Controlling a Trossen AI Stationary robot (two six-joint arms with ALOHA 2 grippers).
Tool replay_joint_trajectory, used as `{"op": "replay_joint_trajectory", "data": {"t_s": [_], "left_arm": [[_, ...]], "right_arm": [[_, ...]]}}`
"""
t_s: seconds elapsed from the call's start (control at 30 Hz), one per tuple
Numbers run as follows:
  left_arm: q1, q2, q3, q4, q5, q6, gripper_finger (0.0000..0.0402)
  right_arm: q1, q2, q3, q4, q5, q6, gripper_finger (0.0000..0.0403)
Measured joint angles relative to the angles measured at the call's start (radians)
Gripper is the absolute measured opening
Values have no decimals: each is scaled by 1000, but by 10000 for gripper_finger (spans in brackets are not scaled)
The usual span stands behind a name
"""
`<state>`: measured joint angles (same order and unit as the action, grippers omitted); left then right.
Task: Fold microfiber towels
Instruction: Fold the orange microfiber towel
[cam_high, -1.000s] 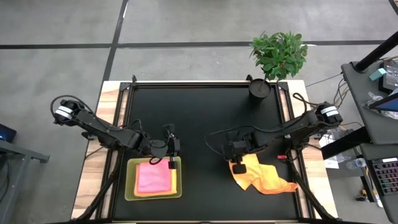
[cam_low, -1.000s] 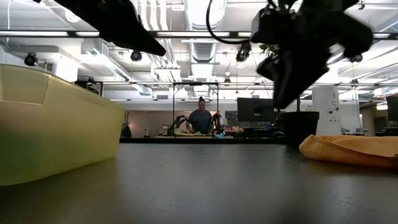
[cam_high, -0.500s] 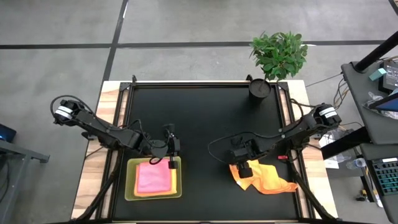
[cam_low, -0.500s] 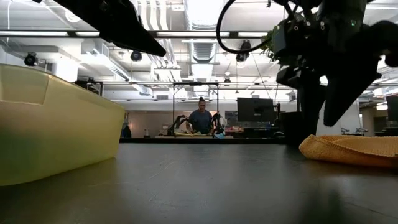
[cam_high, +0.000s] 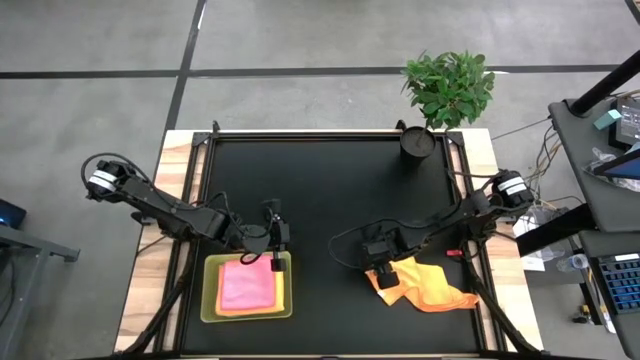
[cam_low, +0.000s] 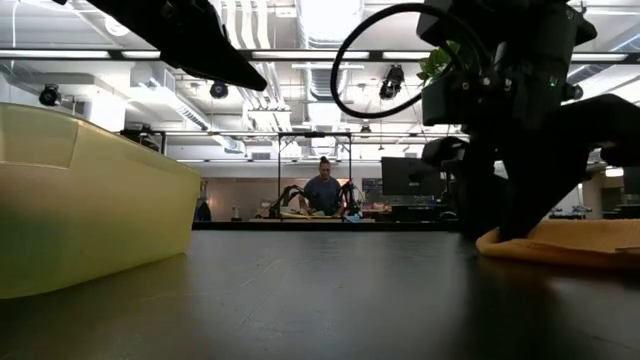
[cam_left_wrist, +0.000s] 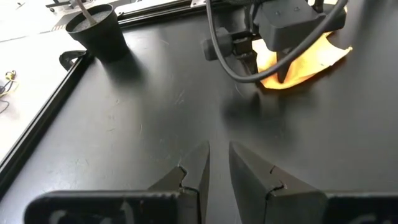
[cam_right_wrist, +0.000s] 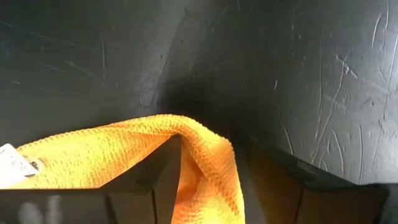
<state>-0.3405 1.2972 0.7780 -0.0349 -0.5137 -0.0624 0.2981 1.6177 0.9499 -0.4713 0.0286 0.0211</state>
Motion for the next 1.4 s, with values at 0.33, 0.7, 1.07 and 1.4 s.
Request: {"op": "replay_joint_trajectory", "data": {"t_s": [0.33,0.7,1.07,1.4], "left_arm": [[0,0,0,0,0,0,47],[0,0,0,0,0,0,47],[0,0,0,1,0,-2,47],[0,0,0,9,0,-10,47]], "right_arm": [[-16,4,-5,16,-20,-6,134],[-23,-21,41,50,79,-120,10],[-129,-108,50,508,229,-366,9],[-256,-27,30,1030,544,-194,9]]}}
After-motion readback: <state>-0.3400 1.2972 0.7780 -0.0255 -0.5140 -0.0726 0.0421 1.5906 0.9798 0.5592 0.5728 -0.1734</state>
